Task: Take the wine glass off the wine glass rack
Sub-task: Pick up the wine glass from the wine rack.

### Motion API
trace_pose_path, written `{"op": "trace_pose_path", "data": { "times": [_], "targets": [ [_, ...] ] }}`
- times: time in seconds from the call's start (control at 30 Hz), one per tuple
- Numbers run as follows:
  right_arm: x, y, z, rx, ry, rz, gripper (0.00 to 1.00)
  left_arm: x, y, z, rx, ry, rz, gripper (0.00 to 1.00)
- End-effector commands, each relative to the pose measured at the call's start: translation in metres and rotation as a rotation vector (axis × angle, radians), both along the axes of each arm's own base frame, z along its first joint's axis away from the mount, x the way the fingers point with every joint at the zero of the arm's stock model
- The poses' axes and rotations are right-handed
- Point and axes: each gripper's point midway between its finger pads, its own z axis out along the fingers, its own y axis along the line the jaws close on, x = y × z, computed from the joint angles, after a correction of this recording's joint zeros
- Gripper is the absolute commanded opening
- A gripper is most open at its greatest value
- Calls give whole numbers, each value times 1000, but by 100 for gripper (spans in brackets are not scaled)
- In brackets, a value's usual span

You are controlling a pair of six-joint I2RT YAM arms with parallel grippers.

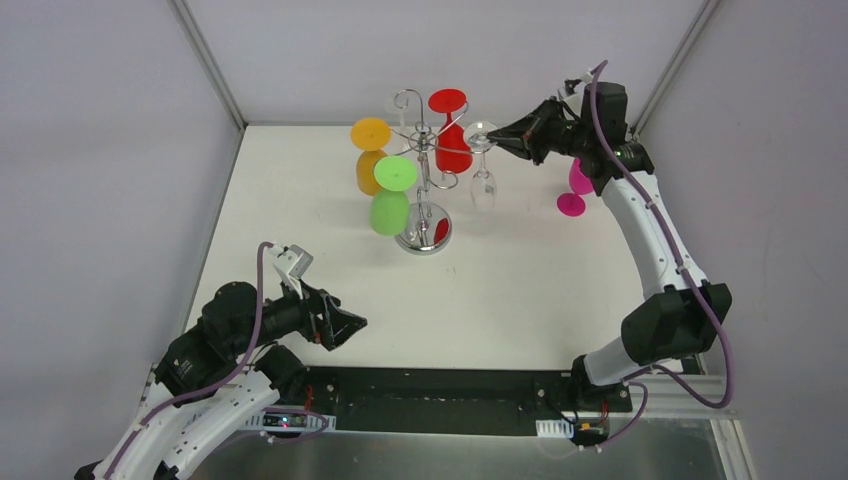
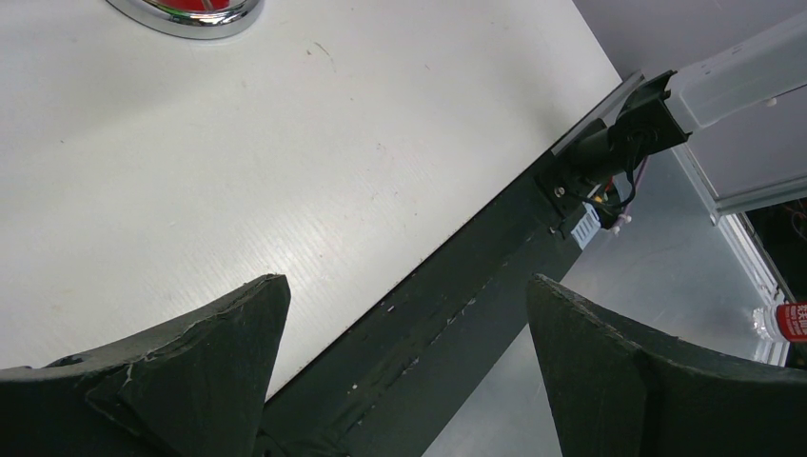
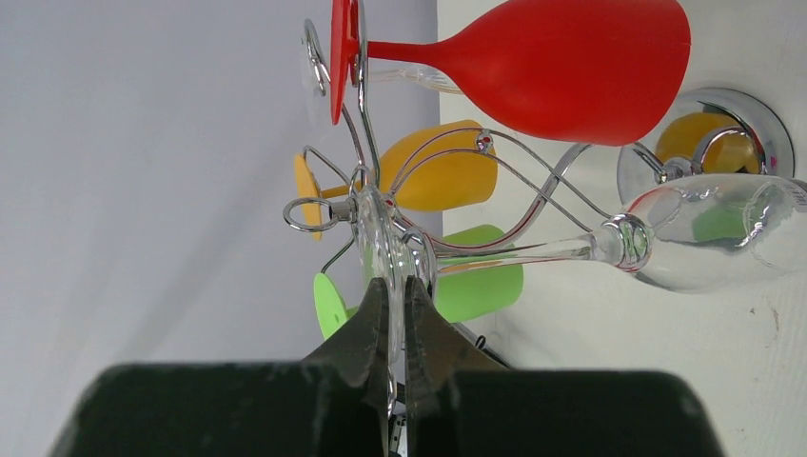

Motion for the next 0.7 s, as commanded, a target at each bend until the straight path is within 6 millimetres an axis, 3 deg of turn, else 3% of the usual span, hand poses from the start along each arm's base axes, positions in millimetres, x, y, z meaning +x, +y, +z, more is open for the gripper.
{"op": "trace_pose_path", "data": {
  "times": [0.0, 0.67],
  "targets": [
    [-19, -1, 42, 64, -105, 30, 0, 6, 2, 3, -2, -28, 29, 99],
    [-39, 4, 72, 130, -145, 62, 0, 7, 2, 3, -2, -28, 30, 99]
  ]
}}
